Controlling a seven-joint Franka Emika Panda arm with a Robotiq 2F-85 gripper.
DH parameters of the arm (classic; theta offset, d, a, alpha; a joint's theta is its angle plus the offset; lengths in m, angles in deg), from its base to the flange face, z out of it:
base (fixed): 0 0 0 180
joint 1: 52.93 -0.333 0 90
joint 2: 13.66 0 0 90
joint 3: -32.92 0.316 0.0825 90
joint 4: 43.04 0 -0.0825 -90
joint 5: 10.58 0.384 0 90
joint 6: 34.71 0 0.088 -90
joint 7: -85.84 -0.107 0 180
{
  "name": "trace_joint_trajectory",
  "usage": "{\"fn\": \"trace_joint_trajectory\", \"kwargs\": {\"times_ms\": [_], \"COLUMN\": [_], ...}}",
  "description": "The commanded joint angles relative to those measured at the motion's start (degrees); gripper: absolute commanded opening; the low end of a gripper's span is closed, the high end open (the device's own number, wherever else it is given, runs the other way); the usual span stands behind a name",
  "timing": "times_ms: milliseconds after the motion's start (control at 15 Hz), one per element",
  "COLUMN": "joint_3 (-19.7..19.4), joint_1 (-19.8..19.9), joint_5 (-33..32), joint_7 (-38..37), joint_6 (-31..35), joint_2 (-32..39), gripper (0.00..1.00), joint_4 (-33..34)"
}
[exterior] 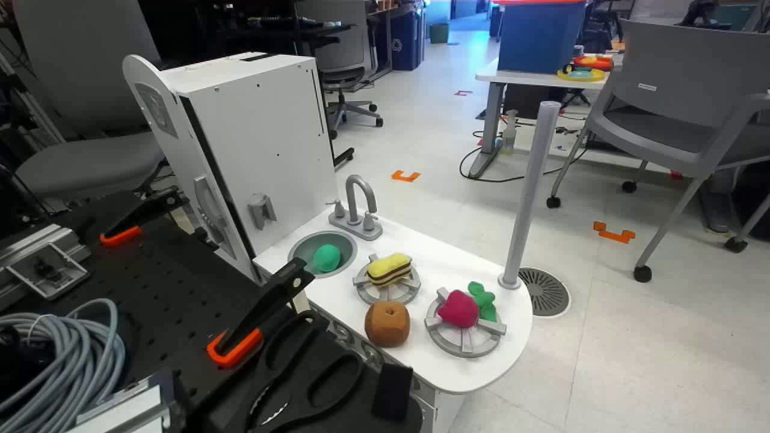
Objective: Pick up the pee from the sink and put it on the stove
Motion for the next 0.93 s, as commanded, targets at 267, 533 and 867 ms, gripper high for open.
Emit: {"fn": "trace_joint_trajectory", "kwargs": {"times_ms": [267,533,867], "joint_3": [1.0,1.0,2.8], "joint_1": [1.0,1.0,0.0], "joint_5": [0.3,0.3,1.3], "joint_7": [0.2,0.2,-4.1], "joint_6": [-0.1,-0.1,1.3], "joint_2": [0.1,0.1,1.8], "gripper": [1.0,1.0,1.0], "joint_4": [0.1,0.1,0.6]}}
